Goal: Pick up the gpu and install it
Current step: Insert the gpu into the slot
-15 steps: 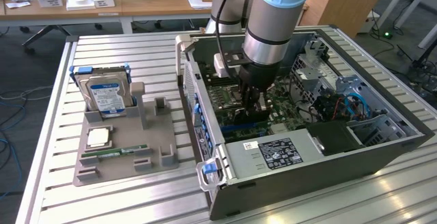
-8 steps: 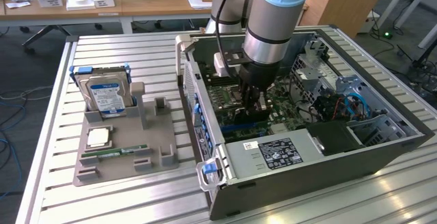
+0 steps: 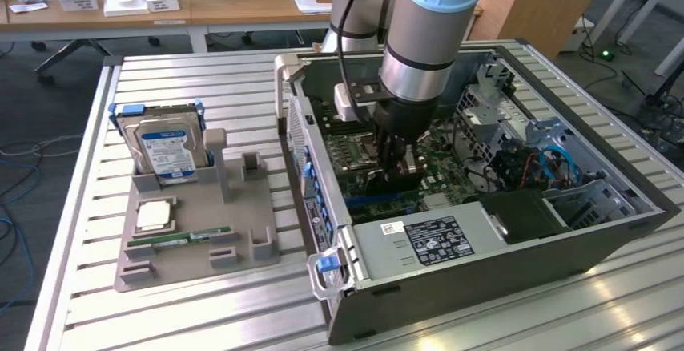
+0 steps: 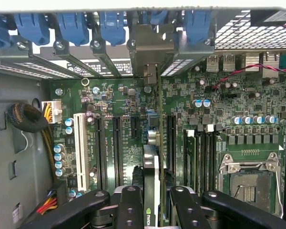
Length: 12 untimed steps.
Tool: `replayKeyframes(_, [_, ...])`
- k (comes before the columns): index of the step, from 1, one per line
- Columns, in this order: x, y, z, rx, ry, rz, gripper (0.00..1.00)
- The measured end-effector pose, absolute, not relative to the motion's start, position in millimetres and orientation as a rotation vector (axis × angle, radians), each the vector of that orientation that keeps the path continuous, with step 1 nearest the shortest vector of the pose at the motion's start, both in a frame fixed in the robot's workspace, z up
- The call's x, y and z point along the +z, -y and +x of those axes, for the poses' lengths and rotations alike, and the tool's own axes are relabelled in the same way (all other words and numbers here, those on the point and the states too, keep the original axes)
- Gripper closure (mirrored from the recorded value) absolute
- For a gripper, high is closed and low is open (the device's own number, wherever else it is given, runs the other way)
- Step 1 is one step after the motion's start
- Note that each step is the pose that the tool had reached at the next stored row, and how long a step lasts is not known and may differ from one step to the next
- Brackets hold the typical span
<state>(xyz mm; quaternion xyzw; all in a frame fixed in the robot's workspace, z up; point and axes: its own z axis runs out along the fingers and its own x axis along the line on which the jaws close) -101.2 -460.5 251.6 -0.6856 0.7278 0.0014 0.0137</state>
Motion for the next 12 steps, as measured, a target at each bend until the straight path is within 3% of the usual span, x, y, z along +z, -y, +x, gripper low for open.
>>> replayKeyframes(12, [248.5, 460.5, -101.8, 0.004, -2.267, -2.135, 0.73])
